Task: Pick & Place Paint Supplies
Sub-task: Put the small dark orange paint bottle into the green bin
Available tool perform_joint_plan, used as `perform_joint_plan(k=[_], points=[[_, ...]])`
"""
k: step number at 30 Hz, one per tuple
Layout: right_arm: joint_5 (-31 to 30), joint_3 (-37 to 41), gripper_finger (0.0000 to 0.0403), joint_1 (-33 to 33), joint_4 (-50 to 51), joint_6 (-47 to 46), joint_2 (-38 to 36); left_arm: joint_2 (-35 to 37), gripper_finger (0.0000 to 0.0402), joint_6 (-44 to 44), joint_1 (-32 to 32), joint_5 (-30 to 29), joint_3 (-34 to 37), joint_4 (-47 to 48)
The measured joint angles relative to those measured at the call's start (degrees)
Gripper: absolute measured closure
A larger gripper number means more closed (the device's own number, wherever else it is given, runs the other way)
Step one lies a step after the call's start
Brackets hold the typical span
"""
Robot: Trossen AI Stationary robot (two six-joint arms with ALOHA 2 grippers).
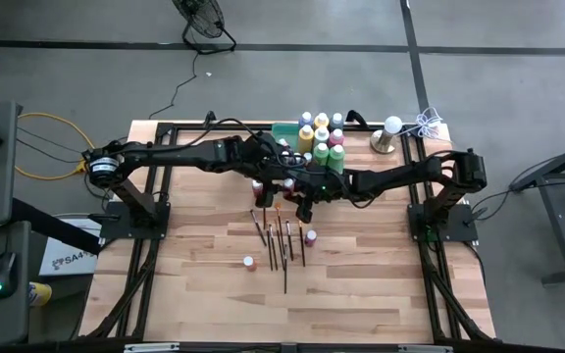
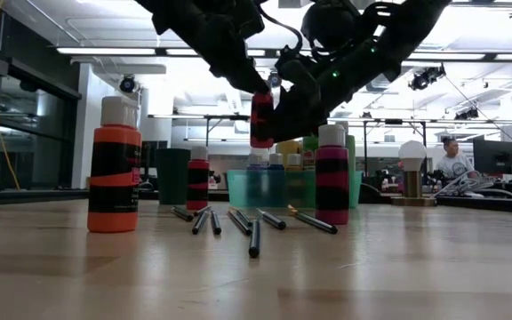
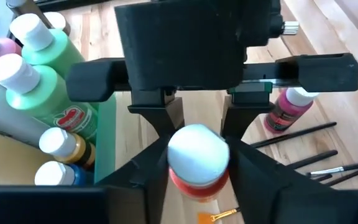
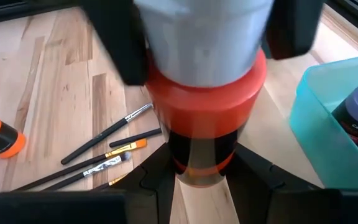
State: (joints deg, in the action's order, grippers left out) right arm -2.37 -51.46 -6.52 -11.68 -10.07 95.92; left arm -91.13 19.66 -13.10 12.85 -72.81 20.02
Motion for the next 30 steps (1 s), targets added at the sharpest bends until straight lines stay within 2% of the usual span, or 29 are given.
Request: perform_joint_plan(k=[3,11,18,24,30], points=[[-0.09,0.00,0.0286,0.00,0.20,0.27,0.00,0.00,0.0288,-0.39,0.00,0.12,0.00,0.10],[-0.25,0.00,0.0279,0.22,0.94,1.31,-0.02,0.00,0.0288,-0.20,0.00,0.08,-0.01,0.67],[-0.22,0.00,0.0218,0.24,4.90,0.84,-1.04,0.02,0.0288,0.31,0.04,-0.63,0.01,1.77],[-0.22,0.05,0.0156,0.24,15.21,-1.52,-4.71,0.02,0.0288,1.16,0.02,-7.26,0.01,1.76],[-0.55,0.05,0.0134,0.59,21.08,-6.13,-8.41,0.02,0.0287,1.30,-0.36,-19.63,0.01,-1.15]])
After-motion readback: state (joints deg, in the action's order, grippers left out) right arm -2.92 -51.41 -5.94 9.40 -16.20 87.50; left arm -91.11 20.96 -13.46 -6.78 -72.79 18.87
